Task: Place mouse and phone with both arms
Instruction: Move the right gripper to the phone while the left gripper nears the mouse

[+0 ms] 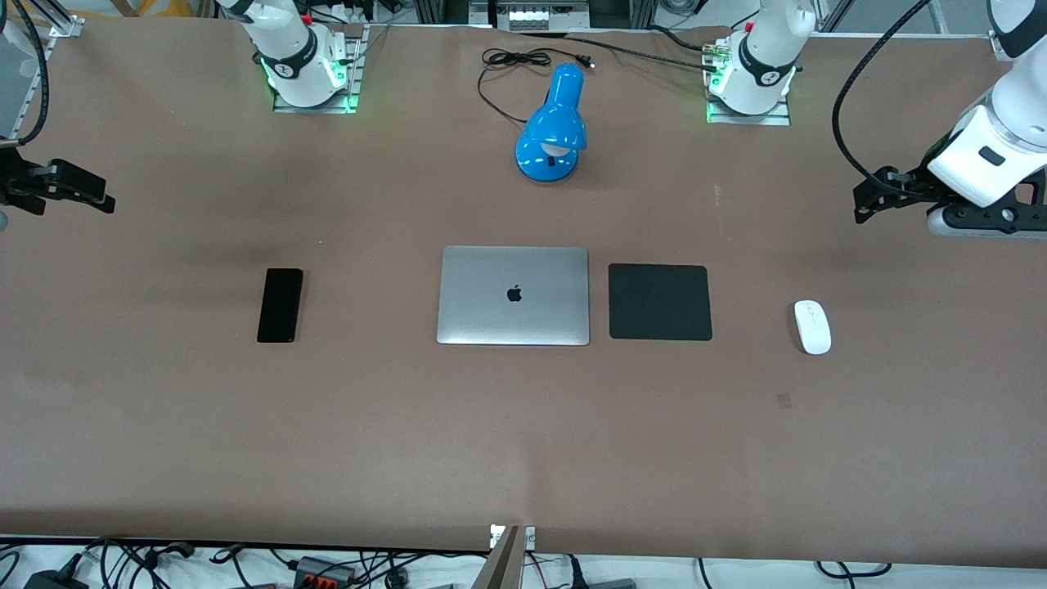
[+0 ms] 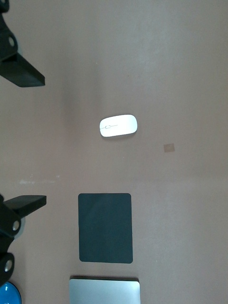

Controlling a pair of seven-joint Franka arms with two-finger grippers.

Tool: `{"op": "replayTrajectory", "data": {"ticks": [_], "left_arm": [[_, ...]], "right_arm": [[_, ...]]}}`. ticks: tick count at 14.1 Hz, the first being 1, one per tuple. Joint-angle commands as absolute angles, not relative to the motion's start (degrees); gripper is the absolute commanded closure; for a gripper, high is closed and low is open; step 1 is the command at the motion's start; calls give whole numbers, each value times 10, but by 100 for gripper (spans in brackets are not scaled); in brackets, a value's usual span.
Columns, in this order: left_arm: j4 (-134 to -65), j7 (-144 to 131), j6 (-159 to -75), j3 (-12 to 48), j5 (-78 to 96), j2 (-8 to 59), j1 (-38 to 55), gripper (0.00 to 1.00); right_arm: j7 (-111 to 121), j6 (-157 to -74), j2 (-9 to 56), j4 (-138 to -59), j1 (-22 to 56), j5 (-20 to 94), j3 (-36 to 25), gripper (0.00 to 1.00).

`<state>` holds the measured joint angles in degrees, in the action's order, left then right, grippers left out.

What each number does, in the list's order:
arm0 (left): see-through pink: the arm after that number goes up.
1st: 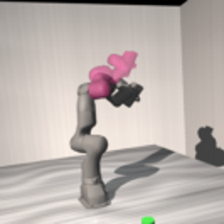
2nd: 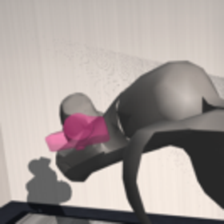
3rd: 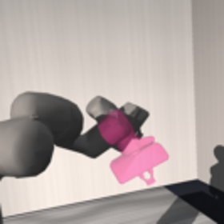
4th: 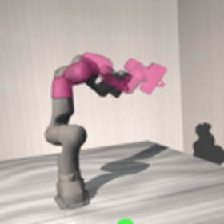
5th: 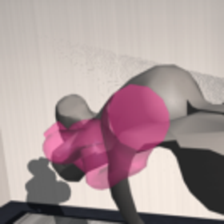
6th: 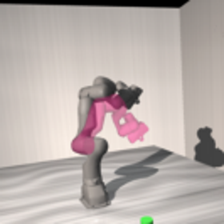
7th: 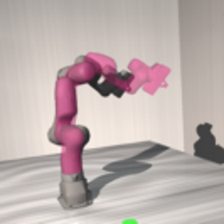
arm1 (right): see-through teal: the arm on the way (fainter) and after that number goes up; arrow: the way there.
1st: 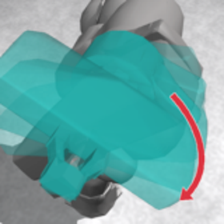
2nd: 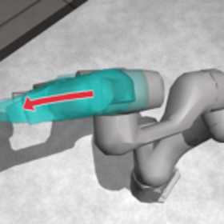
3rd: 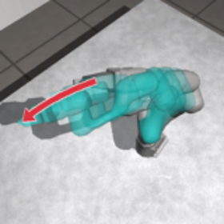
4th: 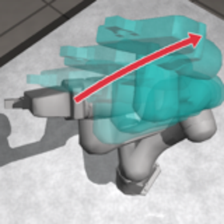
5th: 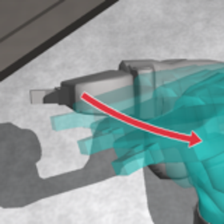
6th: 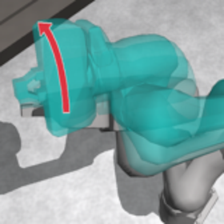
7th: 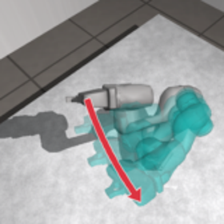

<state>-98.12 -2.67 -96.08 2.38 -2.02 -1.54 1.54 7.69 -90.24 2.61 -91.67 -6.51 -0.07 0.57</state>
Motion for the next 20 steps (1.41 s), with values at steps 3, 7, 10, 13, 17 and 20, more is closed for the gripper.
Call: {"op": "replayTrajectory", "data": {"ticks": [3,7,10,13,17,20], "left_arm": [[-979,-30,-940,25,-12,-16,17,0],[-977,-29,-935,24,-13,-11,21,0],[-950,-36,-898,23,-13,17,17,0],[-935,-29,-897,16,-13,55,11,0],[-939,-25,-903,16,-17,121,-27,0],[-962,-15,-978,17,-19,177,-36,0]], "right_arm": [[85,-884,18,-921,-69,-1,8,0],[95,-885,45,-909,-83,-3,7,0],[91,-905,138,-908,-79,-10,8,0],[83,-994,217,-914,-61,-2,13,0],[-65,-1120,273,-972,5,-3,12,0],[-78,-1229,273,-1057,12,-3,13,0]]}}
